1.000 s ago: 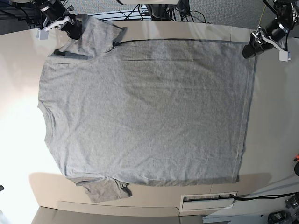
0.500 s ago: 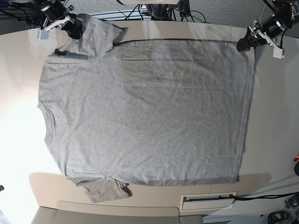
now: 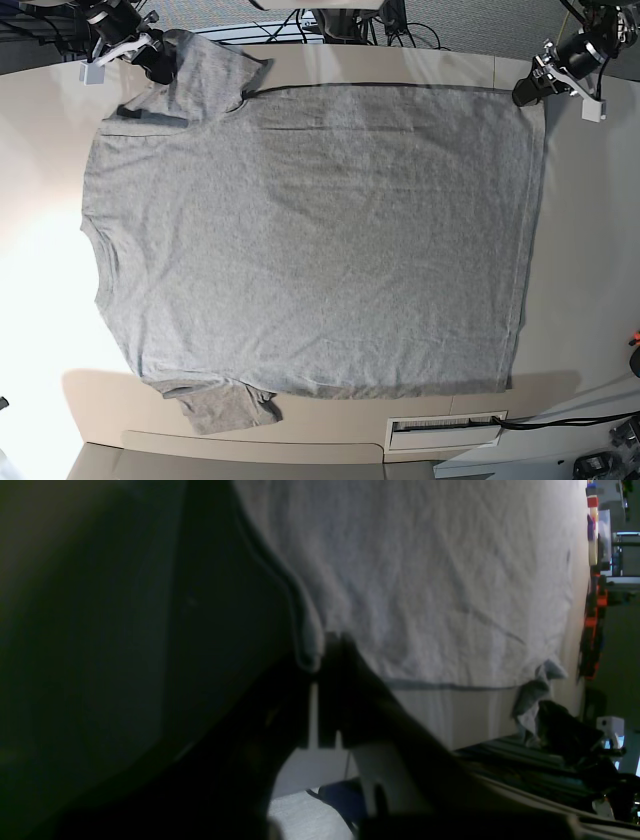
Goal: Fold the T-shirt properly
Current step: 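Close both grippers on the shirt's shoulder-side corners, then lift the held corners and pull them across toward the hem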
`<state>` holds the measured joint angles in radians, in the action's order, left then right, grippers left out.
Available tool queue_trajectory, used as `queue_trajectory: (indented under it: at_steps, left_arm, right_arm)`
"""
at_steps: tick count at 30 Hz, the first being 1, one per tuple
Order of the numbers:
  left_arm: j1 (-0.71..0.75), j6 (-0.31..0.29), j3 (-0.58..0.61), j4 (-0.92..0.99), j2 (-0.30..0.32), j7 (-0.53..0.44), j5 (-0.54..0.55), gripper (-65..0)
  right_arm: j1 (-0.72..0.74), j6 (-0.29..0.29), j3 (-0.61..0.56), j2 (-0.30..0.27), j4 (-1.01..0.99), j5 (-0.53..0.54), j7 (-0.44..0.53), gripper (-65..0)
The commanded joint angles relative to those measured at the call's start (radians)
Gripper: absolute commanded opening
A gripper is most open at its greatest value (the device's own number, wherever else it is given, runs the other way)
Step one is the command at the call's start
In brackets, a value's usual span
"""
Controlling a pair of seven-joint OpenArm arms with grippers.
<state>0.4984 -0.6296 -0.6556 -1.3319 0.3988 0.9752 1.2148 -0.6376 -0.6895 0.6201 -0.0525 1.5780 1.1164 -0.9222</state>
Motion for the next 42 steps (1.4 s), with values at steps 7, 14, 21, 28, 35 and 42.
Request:
queue_trajectory:
  at_steps: [7,14,21,28,35,42]
  left_arm:
    - [-0.014,-0.068,-0.004,-0.008,0.014,0.006,-0.018,-65.0]
    - [-0.013,-0.069,-0.053,-0.008,0.014,0.063,0.047,-65.0]
    - [0.013,-0.069,-0.153,-0.008,0.014,0.155,0.165,-65.0]
    - [0.074,-0.069,-0.166,-0.014,0.013,0.195,0.255,-65.0]
    - [0.137,-0.069,-0.167,-0.064,0.011,0.245,0.269,-65.0]
    - [0.178,-0.069,-0.192,-0.117,0.011,0.256,0.269,-65.0]
  right_arm:
    - [-0.018,-0.009,0.002,-0.008,0.011,0.021,0.013,-65.0]
    - [-0.080,-0.009,0.003,-0.008,0.013,0.108,0.005,-65.0]
    - [-0.118,-0.009,0.003,-0.008,0.018,0.182,-0.033,-65.0]
    - [-0.207,-0.009,0.003,0.016,0.184,0.189,-0.039,-65.0]
    - [-0.286,-0.009,0.003,0.028,0.346,0.188,-0.047,-65.0]
    - [-0.372,-0.009,0.003,0.028,0.378,0.207,-0.053,-65.0]
